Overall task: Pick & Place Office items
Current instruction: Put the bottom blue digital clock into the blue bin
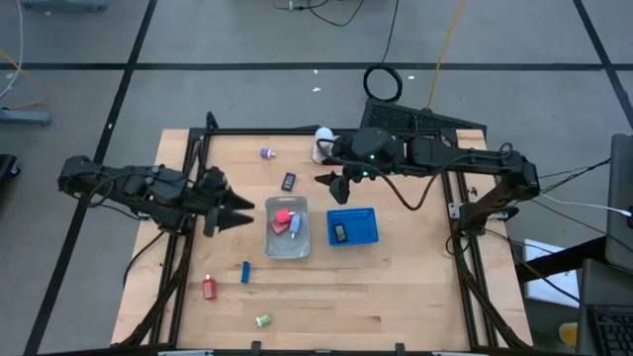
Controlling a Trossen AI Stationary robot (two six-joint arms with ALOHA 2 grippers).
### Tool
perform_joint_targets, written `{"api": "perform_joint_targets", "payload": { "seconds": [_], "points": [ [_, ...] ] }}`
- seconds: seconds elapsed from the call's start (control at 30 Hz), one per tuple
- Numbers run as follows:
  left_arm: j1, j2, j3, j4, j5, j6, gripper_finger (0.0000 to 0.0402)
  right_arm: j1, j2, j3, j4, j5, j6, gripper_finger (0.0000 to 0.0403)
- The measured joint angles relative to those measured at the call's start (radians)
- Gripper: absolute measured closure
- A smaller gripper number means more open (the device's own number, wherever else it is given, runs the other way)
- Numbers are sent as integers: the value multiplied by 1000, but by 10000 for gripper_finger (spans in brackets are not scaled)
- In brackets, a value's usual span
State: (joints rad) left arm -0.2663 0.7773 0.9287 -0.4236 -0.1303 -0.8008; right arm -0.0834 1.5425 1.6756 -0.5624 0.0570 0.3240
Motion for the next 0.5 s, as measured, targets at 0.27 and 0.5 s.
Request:
{"api": "perform_joint_targets", "payload": {
  "seconds": [0.27, 0.5],
  "points": [
    [-197, 33, 197, -297, -154, -129, 118, 32, -1, -7, -177, 31, 206, 154],
    [-318, 129, 411, -596, -312, -437, 178, 100, -1, -103, -106, 101, 286, 154]
  ]
}}
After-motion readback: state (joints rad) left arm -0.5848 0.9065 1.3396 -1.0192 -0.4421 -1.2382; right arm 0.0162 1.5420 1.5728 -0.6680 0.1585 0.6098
